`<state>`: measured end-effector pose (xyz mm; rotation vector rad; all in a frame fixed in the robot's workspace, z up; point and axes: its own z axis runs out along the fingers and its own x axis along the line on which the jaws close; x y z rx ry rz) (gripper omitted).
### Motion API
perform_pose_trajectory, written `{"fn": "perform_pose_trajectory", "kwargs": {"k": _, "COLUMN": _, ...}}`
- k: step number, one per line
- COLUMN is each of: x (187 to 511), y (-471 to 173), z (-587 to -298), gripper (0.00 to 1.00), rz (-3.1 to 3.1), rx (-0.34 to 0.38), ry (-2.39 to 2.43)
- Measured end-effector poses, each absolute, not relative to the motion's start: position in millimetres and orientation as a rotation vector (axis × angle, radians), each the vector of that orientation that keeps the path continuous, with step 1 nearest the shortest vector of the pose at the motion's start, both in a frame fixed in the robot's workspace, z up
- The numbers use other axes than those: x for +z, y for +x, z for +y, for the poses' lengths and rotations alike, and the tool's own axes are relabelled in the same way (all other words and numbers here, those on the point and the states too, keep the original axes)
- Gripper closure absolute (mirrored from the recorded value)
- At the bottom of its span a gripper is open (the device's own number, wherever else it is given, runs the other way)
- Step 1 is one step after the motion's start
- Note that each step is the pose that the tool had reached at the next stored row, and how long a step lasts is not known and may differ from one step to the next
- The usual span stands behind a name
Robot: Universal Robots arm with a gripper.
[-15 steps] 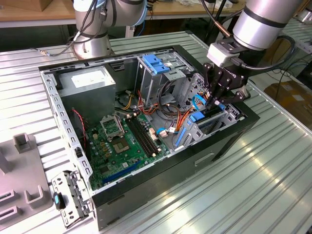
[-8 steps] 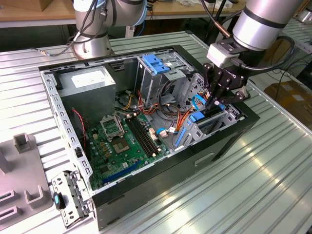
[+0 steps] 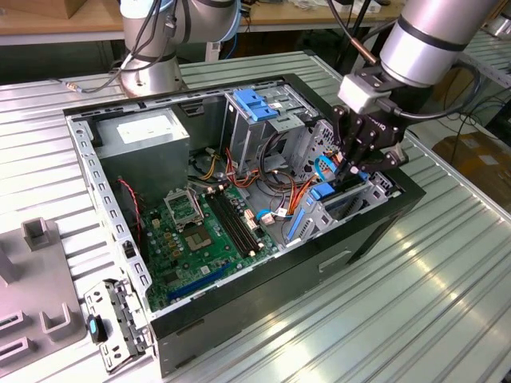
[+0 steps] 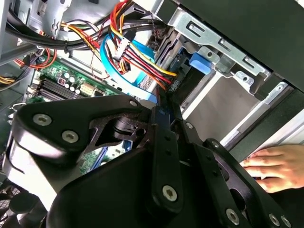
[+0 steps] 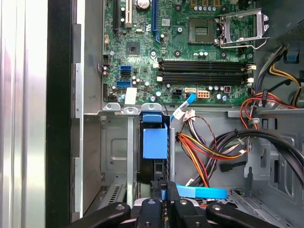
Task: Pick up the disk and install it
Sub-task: 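Insert the second disk wire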
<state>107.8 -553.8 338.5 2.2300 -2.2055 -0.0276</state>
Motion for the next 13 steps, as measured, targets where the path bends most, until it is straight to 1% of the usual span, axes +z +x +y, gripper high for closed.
{"fn": "perform_pose_trajectory", "kwargs": {"k": 10, "x": 338.0, "y": 107.9, "z": -554.0, "gripper": 0.83, "rz": -2.207, "rx": -0.031, "ry": 2.232}}
{"fn": "perform_pose_trajectory", "kwargs": {"k": 11, "x": 341.4, "y": 107.8, "z": -554.0, "gripper": 0.76, "rz": -2.206, "rx": -0.030, "ry": 2.231}}
{"fn": "perform_pose_trajectory", "kwargs": {"k": 13, "x": 347.3, "y": 107.8, "z": -554.0, "gripper": 0.76, "rz": -2.206, "rx": -0.030, "ry": 2.231}}
